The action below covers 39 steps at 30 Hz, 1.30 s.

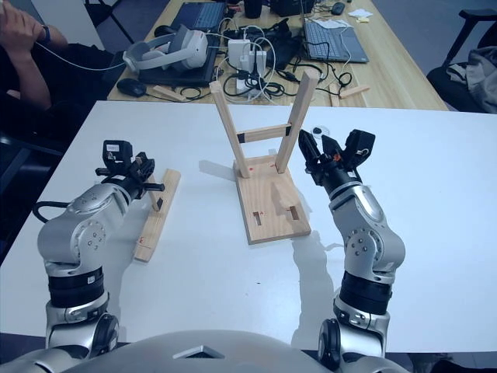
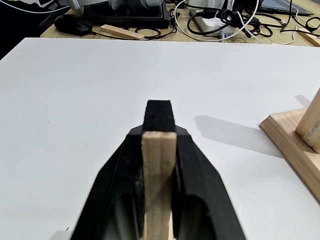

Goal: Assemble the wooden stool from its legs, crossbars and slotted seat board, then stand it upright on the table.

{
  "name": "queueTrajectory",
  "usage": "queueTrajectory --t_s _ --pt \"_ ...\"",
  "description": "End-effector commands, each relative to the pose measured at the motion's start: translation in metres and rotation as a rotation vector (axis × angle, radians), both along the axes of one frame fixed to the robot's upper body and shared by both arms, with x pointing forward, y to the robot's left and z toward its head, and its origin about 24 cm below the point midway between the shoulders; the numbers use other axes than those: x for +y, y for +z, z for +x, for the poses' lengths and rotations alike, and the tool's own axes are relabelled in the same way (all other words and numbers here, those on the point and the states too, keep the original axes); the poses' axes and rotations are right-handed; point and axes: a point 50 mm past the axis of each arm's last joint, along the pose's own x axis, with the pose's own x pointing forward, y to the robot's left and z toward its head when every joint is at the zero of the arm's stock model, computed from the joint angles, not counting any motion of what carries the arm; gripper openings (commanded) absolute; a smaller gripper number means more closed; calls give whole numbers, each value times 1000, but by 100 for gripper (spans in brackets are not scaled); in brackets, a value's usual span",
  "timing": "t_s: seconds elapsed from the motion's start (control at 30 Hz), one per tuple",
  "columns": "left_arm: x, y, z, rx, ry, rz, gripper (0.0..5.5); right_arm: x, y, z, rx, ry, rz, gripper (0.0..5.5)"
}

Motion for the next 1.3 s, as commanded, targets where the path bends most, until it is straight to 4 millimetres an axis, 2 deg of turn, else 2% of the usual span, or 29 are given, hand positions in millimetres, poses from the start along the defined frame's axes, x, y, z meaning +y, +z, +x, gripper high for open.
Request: queueTrajectory --t_s 0.03,0.17,0.3,0.57,0.73,0.9,1.07,1.3 --pt "-11 -8 9 10 -28 -11 41 2 3 5 3 16 -9 328" --pt "-21 -3 25 -83 -39 -50 41 2 2 10 13 19 -34 328" --pt "-30 -27 37 -41 -24 -111 41 3 2 14 12 19 -63 328" --pt "-47 -32 61 -199 -81 -144 41 3 0 20 11 29 -80 328" --pt "-59 -41 71 -346 -169 -53 41 4 -3 24 13 45 -93 328" --pt "-71 -44 70 -491 -203 -104 41 1 -4 24 8 45 -105 328" --pt "-75 -61 70 -416 -237 -59 41 0 -3 26 3 37 -109 328" --pt "-51 -63 79 -363 -133 103 41 -2 -2 26 4 26 -104 328"
